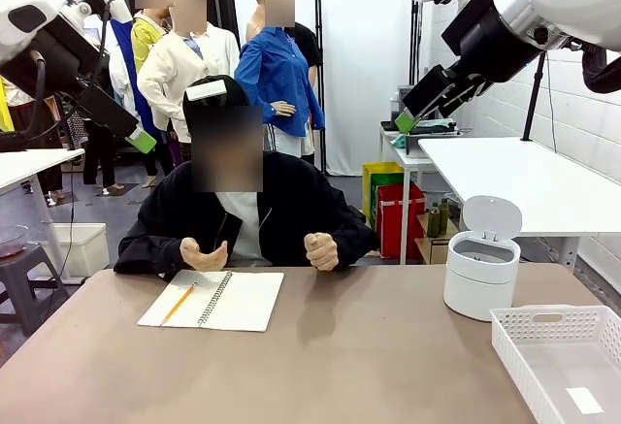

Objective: Sort the paper based on its condition.
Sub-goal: If a person hands you a paper, place it in the Organizing basket , and if it's crumpled, put it in the Trash can.

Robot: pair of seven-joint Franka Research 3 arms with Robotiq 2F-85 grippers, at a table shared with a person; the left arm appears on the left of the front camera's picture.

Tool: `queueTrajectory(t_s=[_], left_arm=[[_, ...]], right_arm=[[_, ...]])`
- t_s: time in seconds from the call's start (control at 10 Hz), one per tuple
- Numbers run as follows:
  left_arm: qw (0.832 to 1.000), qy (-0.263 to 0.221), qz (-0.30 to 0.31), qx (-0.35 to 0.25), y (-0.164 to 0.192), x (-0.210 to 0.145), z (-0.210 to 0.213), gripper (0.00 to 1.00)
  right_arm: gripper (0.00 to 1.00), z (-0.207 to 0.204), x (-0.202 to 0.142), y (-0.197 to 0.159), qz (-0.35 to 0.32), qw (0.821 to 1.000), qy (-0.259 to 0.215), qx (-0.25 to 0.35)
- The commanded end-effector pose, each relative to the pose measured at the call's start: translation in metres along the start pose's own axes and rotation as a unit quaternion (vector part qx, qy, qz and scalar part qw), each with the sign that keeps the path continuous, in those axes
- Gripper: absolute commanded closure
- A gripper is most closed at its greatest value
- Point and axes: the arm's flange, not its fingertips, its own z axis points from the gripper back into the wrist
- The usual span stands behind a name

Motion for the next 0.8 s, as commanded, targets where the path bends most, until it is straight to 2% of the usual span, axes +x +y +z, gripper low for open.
queueTrajectory(t_s=[0.0, 0.7], left_arm=[[1.0, 0.002, 0.001, -0.001, 0.0006, -0.0008, 0.0001, 0.0], [1.0, 0.002, 0.001, -0.001, 0.0006, -0.0008, 0.0001, 0.0]], right_arm=[[0.0, 0.0, 0.0001, 0.0001, 0.0, 1.0, 0.0, 0.0], [0.0, 0.0, 0.0001, 0.0001, 0.0, 1.0, 0.0, 0.0]])
